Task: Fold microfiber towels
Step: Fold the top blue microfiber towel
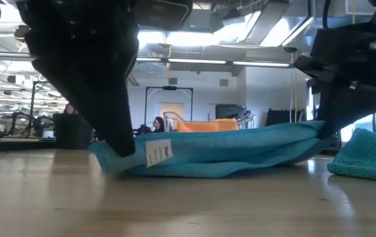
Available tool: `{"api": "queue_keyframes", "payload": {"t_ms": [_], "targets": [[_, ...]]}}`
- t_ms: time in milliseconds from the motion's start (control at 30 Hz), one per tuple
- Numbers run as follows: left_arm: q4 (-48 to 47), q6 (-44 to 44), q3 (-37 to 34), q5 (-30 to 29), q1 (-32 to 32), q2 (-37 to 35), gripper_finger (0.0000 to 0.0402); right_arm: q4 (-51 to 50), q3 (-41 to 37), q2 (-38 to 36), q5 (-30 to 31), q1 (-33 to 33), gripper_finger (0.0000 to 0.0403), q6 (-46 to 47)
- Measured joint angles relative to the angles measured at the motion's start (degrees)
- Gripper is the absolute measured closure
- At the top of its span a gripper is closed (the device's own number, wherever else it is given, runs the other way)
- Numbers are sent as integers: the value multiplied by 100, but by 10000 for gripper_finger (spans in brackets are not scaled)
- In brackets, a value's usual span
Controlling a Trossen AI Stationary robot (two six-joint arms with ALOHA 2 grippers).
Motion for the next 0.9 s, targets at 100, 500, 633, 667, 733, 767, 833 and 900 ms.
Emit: {"api": "queue_keyframes", "payload": {"t_ms": [100, 500, 633, 667, 733, 767, 833, 900], "targets": [[-10, -9, -33, 10, 0, 0, 401, 16, 0, -2, -34, 2, 364, 2], [-978, -371, -31, 1035, -35, 0, 401, 1845, -7, -2, -1985, 4, 364, 119], [-930, -415, -31, 1014, -35, 0, 399, 1490, -7, -2, -1685, 28, 364, -2], [-930, -414, -31, 1006, -35, 0, 400, 1343, -7, -2, -1692, 28, 364, 2], [-930, -413, -31, 1002, -35, 0, 401, 1142, -7, -2, -1846, 22, 364, 20], [-930, -413, -31, 1002, -35, 0, 401, 1095, -7, -2, -1985, 20, 364, 23], [-930, -413, -31, 1004, -35, 0, 400, 1128, -7, -2, -2334, 22, 363, 41], [-930, -413, -31, 1004, -35, 0, 400, 1271, -7, -2, -2516, 26, 362, 166]]}}
